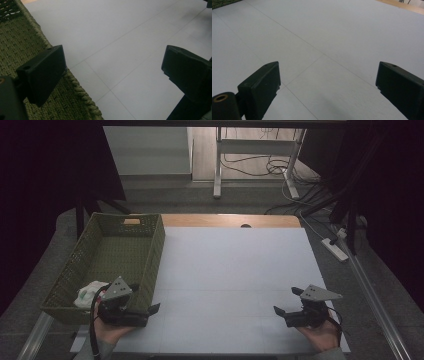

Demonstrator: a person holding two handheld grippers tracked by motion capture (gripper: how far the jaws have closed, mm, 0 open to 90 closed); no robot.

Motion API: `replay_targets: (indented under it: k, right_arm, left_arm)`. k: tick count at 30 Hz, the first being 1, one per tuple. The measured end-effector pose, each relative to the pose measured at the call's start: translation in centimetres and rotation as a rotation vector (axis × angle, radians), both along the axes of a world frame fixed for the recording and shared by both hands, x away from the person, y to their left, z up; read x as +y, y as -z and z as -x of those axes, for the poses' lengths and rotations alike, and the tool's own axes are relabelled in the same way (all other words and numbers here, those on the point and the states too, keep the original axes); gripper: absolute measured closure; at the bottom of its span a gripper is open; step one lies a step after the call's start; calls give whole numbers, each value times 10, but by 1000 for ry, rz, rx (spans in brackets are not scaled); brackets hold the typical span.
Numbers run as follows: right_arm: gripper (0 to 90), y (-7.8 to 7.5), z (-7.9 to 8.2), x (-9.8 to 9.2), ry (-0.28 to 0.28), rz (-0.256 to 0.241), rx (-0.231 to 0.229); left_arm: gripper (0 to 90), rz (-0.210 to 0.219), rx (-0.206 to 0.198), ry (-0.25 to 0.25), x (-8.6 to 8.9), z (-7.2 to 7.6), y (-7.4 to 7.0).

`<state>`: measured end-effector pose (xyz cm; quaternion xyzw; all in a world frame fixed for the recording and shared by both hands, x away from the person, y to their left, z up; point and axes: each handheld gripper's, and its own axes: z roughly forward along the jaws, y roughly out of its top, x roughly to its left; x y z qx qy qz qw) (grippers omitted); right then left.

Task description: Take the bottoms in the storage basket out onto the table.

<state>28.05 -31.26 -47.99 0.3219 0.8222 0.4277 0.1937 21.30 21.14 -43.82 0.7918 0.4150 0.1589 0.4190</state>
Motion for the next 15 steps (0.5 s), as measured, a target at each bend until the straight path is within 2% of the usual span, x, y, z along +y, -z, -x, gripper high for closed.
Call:
replay_targets:
  k: [8,15]
  right_arm:
    - [61,2,-1,0,0,0,18]
    - [61,1,0,1,-4,-1,11]
  left_arm:
    - [51,0,-10,-1,0,0,-1]
    - [51,-10,-16,2,-3,1,-3]
